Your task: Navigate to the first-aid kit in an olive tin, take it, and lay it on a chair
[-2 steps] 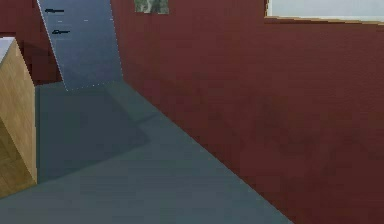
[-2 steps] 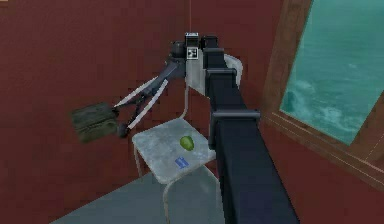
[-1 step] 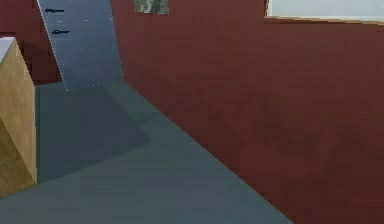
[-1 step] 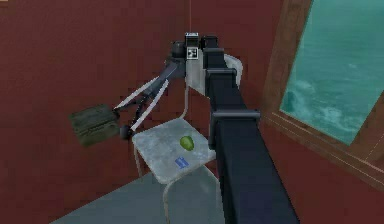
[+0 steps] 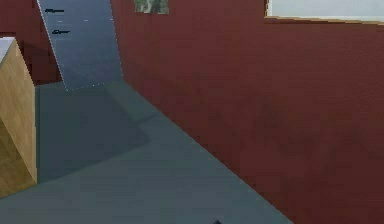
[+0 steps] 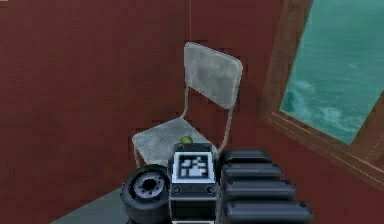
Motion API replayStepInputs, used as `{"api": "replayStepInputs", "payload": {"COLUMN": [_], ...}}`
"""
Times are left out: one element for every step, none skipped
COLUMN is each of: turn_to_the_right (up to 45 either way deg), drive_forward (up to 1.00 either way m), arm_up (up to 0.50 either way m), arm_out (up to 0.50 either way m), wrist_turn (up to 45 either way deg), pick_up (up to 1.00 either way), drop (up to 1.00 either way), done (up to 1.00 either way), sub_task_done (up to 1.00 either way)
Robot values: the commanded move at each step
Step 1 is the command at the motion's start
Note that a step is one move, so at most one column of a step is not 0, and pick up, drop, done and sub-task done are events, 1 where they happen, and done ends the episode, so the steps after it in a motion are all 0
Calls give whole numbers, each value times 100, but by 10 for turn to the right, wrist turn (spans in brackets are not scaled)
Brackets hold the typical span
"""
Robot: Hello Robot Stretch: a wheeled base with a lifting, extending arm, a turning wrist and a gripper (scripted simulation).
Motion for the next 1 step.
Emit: {"api": "replayStepInputs", "payload": {"turn_to_the_right": [-450], "drive_forward": [0], "arm_up": [0], "arm_out": [0], "wrist_turn": [0], "pick_up": [0], "drop": [0], "done": [0], "sub_task_done": [0]}}
